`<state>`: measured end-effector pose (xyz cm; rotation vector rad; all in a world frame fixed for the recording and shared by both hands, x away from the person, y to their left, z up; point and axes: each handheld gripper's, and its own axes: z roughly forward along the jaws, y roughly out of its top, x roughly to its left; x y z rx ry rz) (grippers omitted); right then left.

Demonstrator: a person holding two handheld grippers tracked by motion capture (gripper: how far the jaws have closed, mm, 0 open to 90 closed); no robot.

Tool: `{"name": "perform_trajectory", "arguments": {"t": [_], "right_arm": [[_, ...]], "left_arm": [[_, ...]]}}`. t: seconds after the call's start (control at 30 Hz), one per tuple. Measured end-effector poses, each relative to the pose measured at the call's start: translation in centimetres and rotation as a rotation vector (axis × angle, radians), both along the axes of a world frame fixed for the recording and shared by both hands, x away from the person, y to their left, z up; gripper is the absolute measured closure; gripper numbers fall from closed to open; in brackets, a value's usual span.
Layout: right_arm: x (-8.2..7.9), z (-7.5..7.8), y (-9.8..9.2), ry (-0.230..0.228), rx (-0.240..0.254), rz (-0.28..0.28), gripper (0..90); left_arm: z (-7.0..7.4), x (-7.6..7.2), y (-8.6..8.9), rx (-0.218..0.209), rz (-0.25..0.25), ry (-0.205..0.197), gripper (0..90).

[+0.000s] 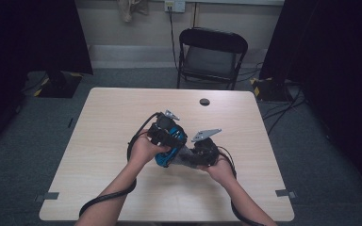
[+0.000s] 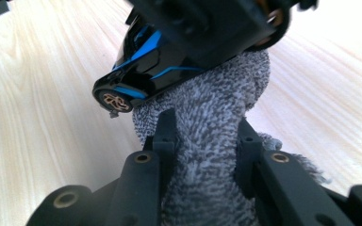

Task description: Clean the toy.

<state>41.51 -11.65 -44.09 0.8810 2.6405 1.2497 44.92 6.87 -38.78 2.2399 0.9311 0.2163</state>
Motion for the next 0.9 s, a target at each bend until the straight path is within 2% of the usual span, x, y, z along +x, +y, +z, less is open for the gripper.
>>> {"name": "perform_trajectory", "arguments": {"t": [0.47,0.67,0.77,0.9], "right_arm": [[-0.8,-1.6,1.5,0.029,0.023,0.050,70.0],[-1.1,-1.9,1.8,0.037,0.002,0.077,70.0],[-1.0,-2.2,1.3,0.039,-0.026,0.082,69.9],[-0.5,-2.0,-0.2,0.038,-0.048,0.047,69.9]], "left_arm": [[0.3,0.3,0.3,-0.014,0.020,0.003,25.3],[0.4,0.4,0.6,-0.031,0.029,0.005,25.3],[0.6,0.3,0.8,-0.030,0.025,0.000,25.3],[0.8,0.0,0.9,-0.022,0.012,-0.002,25.3]]}}
